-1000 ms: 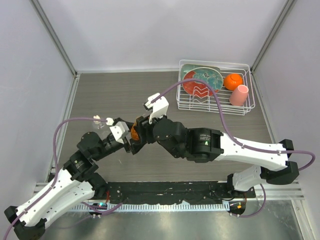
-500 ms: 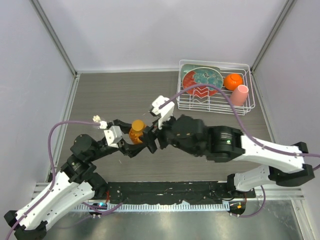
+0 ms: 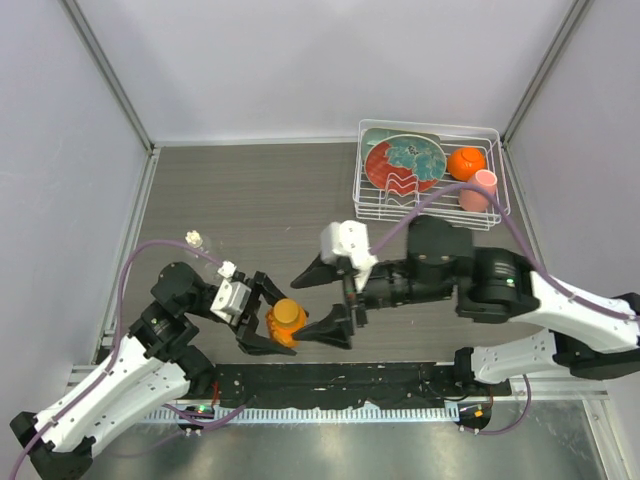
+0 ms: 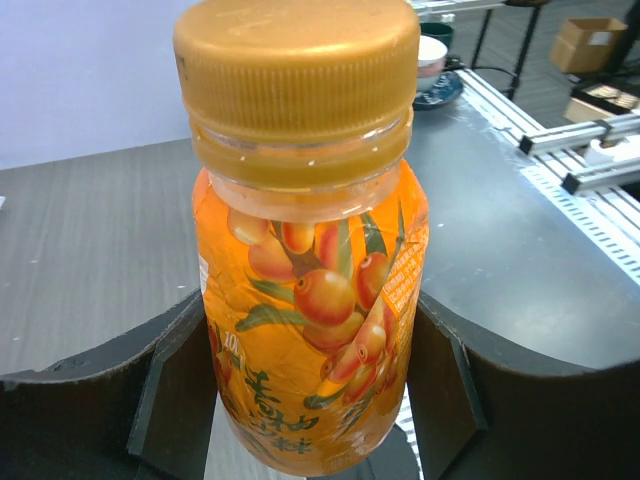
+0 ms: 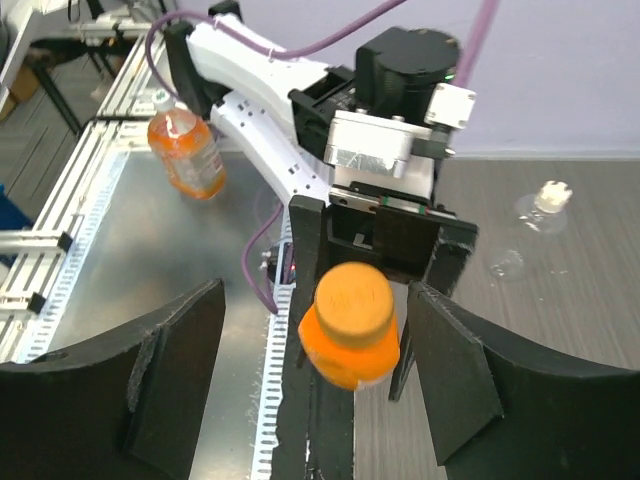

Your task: Screw on the bottle caps

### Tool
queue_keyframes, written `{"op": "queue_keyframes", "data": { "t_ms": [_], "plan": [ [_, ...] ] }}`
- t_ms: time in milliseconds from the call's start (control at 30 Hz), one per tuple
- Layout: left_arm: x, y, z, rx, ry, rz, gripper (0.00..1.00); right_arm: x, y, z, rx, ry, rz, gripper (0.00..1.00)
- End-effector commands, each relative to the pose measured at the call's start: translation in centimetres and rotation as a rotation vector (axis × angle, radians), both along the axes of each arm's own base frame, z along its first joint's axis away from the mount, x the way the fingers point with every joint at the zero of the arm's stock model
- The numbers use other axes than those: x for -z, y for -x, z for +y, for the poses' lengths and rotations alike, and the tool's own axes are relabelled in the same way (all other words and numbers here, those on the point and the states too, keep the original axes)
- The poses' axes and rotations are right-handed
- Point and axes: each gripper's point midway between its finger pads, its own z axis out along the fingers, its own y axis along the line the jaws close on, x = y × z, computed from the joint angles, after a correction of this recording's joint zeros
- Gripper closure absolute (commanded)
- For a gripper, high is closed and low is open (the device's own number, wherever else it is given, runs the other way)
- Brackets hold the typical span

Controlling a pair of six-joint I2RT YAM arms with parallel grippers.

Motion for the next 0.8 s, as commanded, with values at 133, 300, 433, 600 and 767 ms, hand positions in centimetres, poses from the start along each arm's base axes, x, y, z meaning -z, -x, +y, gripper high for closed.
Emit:
{"op": "queue_keyframes", "data": {
  "t_ms": [133,300,433,600,767],
  "plan": [
    [-2.3,2.7,1.0,0.154,0.025,-0.023,0.89,-0.3,2.1,3.6,-0.188,-0.021,-0.074,0.26],
    [-2.7,2.8,1.0,0.156,0.035,-0.037,0.9,0.3,2.3,4.0,-0.207,-0.024,-0.062,0.31],
    [-2.9,3.0,1.1,0.157,0.042,-0.046,0.91,0.3,2.2,3.9,-0.208,-0.046,-0.052,0.35],
    [-3.1,3.0,1.2,0.148,0.053,-0.059,0.92,0.8,1.9,3.9,-0.204,-0.05,-0.035,0.39],
    [-3.3,2.8,1.2,0.133,0.061,-0.065,0.93,1.2,1.7,4.2,-0.201,-0.043,-0.024,0.41]
  ]
}}
